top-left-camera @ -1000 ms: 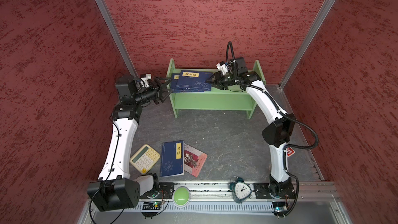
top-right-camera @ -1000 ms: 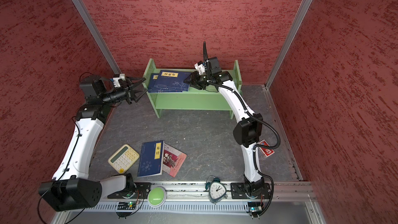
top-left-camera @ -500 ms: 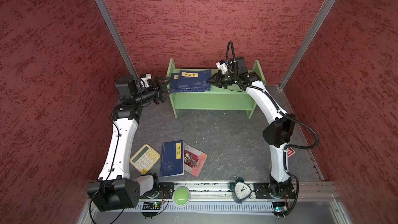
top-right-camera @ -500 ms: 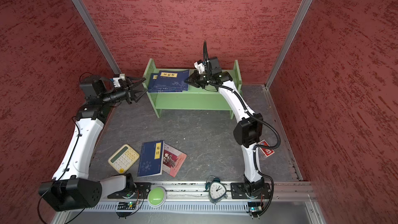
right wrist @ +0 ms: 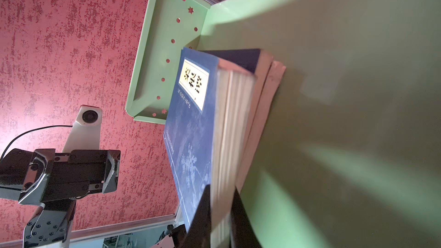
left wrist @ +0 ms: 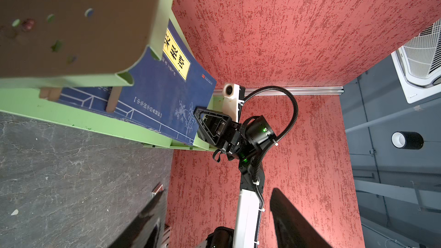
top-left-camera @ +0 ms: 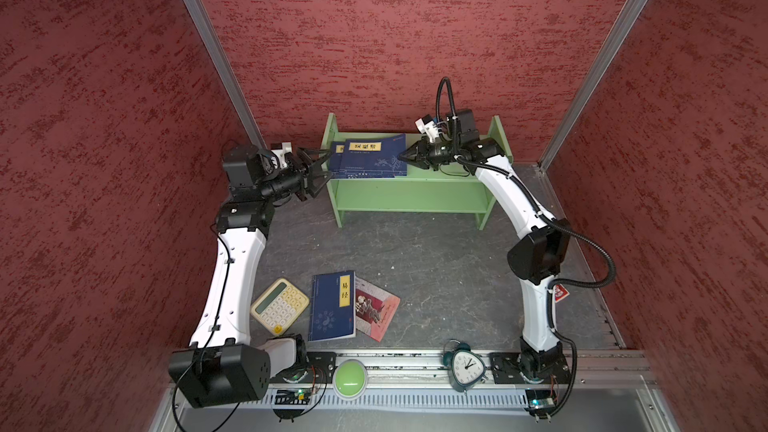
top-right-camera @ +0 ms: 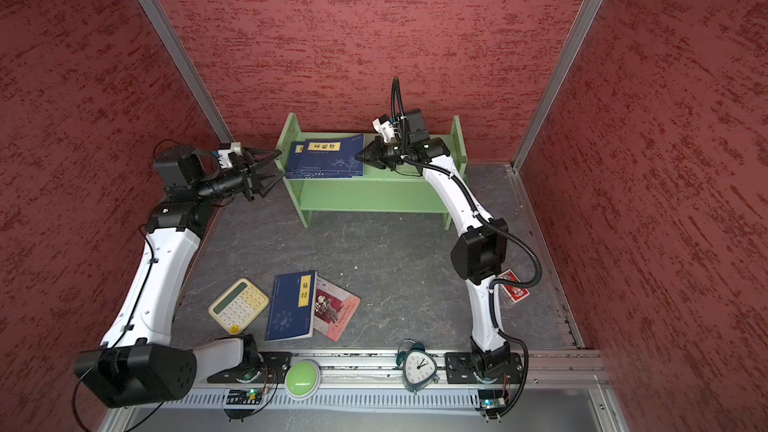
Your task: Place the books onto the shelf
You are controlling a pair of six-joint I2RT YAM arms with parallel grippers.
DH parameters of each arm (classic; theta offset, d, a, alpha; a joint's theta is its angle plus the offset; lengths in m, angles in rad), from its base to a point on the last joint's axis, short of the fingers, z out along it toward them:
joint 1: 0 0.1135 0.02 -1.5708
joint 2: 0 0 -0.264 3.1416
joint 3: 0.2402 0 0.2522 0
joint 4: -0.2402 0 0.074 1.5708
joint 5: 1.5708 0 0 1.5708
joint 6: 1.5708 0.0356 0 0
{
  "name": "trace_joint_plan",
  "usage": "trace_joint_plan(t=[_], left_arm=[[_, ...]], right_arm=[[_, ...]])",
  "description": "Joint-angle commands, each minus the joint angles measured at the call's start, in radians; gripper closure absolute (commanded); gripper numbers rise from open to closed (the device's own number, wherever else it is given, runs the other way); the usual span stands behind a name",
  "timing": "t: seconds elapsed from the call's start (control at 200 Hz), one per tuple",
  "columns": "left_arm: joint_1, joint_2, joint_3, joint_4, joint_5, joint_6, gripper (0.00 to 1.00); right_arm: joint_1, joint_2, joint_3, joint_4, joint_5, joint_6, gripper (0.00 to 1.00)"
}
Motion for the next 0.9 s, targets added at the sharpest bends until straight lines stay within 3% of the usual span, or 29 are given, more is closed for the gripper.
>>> trace_joint_plan(t=[0.0, 0.571, 0.897], left_arm=[[-0.003, 0.007, -0.002, 0.018, 0.004, -0.002, 0.31], [-0.005, 0.007, -0.004, 0.03, -0.001, -0.013, 0.3], [-0.006, 0.007, -0.005, 0.035, 0.0, -0.016, 0.3]], right_arm=[[-0.004, -0.004, 0.035, -0.001, -0.032, -0.03, 0.87], [-0.004, 0.037, 0.057, 0.072, -0.052, 0.058, 0.83], [-0.004, 0.039, 0.076, 0.039, -0.005, 0.046, 0.6]])
